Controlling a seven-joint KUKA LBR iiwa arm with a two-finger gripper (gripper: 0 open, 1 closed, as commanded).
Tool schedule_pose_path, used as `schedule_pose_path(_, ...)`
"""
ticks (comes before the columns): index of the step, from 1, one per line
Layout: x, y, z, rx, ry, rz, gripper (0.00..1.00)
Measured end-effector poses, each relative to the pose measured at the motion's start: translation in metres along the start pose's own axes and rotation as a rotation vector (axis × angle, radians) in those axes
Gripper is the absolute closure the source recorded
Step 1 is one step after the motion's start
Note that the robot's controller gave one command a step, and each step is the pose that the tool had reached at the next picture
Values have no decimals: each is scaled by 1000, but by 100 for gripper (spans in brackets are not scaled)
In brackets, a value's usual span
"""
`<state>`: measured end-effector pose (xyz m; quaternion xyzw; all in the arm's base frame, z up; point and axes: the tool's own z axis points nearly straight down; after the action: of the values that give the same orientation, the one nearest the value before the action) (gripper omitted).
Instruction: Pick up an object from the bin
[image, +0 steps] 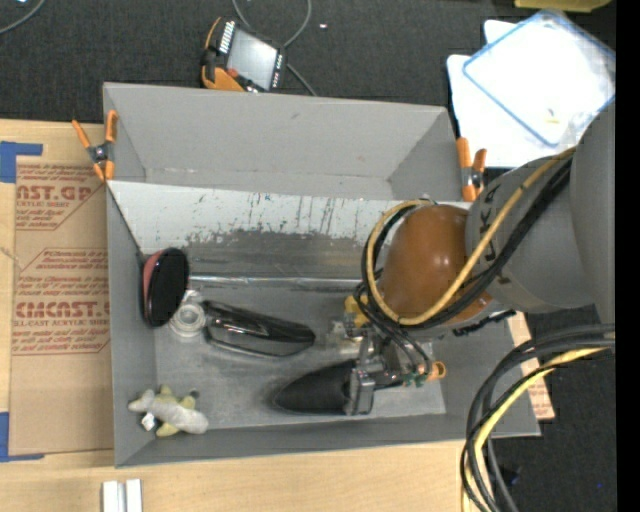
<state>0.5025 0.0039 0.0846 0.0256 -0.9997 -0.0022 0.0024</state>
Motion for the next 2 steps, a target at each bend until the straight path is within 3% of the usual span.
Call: schedule_pose_path(2,5,4,9,2,-3,-43,0)
